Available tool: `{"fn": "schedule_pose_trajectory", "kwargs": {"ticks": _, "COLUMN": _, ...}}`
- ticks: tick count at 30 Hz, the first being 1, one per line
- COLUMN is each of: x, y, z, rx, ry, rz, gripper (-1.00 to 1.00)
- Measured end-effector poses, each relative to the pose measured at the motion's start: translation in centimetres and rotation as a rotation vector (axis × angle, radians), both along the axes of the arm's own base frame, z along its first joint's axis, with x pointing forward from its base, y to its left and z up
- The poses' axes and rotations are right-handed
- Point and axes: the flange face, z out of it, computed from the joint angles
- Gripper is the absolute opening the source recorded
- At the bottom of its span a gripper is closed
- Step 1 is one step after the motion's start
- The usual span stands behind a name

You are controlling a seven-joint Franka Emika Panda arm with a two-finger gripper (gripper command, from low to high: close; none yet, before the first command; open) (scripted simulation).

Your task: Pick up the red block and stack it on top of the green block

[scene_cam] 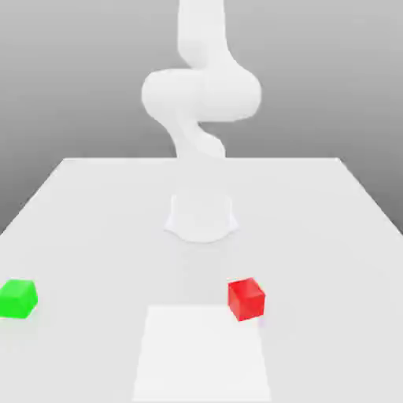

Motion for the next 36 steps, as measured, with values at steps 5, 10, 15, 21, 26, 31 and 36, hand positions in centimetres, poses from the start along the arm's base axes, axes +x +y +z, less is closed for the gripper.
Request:
{"fn": "schedule_pose_trajectory", "kwargs": {"ticks": 5, "x": 3.5, "y": 2.2, "z": -12.4, "rx": -0.018, "ry": 0.183, "rz": 0.08, "gripper": 0.0}}
{"fn": "schedule_pose_trajectory", "kwargs": {"ticks": 10, "x": 3.0, "y": 4.7, "z": -25.0, "rx": -0.052, "ry": 0.369, "rz": 0.166, "gripper": 0.0}}
{"fn": "schedule_pose_trajectory", "kwargs": {"ticks": 15, "x": -1.7, "y": 6.6, "z": -37.7, "rx": -0.107, "ry": 0.578, "rz": 0.264, "gripper": 0.0}}
{"fn": "schedule_pose_trajectory", "kwargs": {"ticks": 21, "x": -5.6, "y": 7.4, "z": -48.9, "rx": -0.144, "ry": 0.708, "rz": 0.326, "gripper": 0.0}}
{"fn": "schedule_pose_trajectory", "kwargs": {"ticks": 26, "x": -5.9, "y": 7.4, "z": -51.3, "rx": -0.145, "ry": 0.712, "rz": 0.328, "gripper": -1.0}}
{"fn": "schedule_pose_trajectory", "kwargs": {"ticks": 31, "x": -6.0, "y": 7.4, "z": -51.5, "rx": -0.145, "ry": 0.712, "rz": 0.328, "gripper": -1.0}}
{"fn": "schedule_pose_trajectory", "kwargs": {"ticks": 36, "x": -5.8, "y": 7.5, "z": -48.1, "rx": -0.146, "ry": 0.712, "rz": 0.329, "gripper": -1.0}}
